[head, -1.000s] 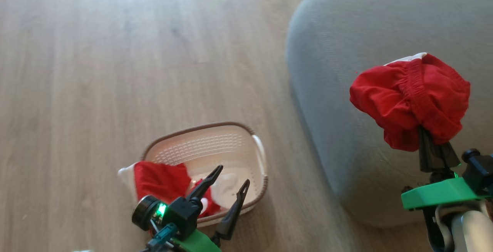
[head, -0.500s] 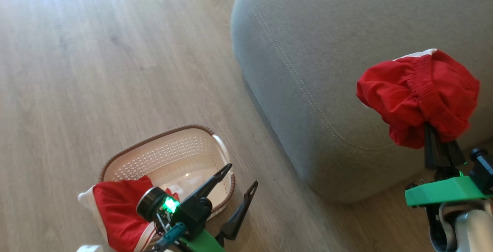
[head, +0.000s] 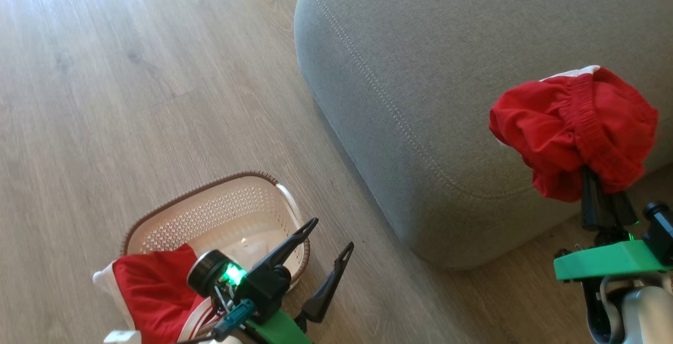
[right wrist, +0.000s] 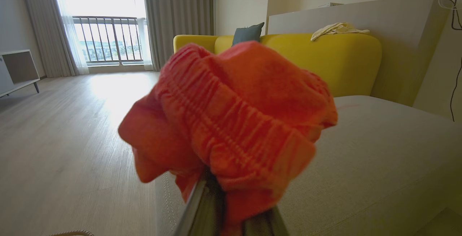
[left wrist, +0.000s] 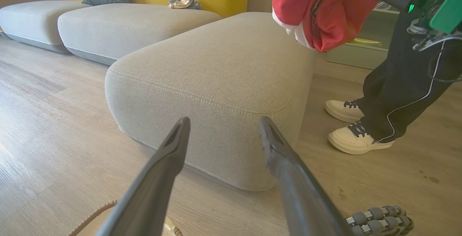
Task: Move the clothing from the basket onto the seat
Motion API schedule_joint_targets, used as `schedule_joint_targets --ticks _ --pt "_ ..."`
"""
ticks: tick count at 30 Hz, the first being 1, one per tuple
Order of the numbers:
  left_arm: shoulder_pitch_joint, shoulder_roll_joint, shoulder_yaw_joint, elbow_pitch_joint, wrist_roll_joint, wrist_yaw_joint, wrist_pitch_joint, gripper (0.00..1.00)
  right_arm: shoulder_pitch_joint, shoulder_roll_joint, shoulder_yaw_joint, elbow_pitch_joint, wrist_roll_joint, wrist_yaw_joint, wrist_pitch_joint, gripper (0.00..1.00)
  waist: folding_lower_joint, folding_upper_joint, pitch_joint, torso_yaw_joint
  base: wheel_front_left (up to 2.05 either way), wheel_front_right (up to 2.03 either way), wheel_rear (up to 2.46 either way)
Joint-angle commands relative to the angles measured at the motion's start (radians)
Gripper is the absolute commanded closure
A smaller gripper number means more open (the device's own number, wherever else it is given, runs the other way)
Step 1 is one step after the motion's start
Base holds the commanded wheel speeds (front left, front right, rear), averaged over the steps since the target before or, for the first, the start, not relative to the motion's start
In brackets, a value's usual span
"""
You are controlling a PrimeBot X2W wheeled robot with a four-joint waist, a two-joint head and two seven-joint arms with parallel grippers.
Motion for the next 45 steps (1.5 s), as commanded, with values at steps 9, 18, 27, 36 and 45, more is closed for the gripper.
schedule_joint_targets --ticks 9,18,27,36,45 --pt "-0.051 0.006 0.021 -0.044 -0.004 -0.001 -0.005 0.0 -0.069 -0.019 0.01 -0.05 -0.01 0.0 -0.006 1.0 0.0 0.0 0.028 0.028 0.0 0.0 0.0" --pt "-0.124 0.066 -0.037 -0.069 -0.005 -0.001 -0.005 0.0 -0.19 -0.06 -0.062 -0.072 -0.008 0.0 -0.006 1.0 0.0 0.0 0.177 0.111 0.0 0.0 0.0" --pt "-0.201 0.14 -0.07 -0.102 -0.007 -0.001 -0.005 0.0 -0.394 -0.108 -0.137 -0.02 -0.014 0.0 -0.006 1.0 0.0 0.0 0.317 0.166 0.0 0.0 0.0" --pt "-0.264 0.165 -0.1 -0.115 -0.011 -0.001 -0.005 0.0 -0.542 -0.162 -0.208 0.09 -0.015 0.0 -0.006 1.0 0.0 0.0 0.395 0.206 0.0 0.0 0.0" --pt "-0.303 0.164 -0.097 -0.135 -0.03 -0.001 -0.005 0.0 -0.691 -0.236 -0.309 0.276 0.0 0.0 -0.006 1.0 0.0 0.0 0.48 0.246 0.0 0.0 0.0"
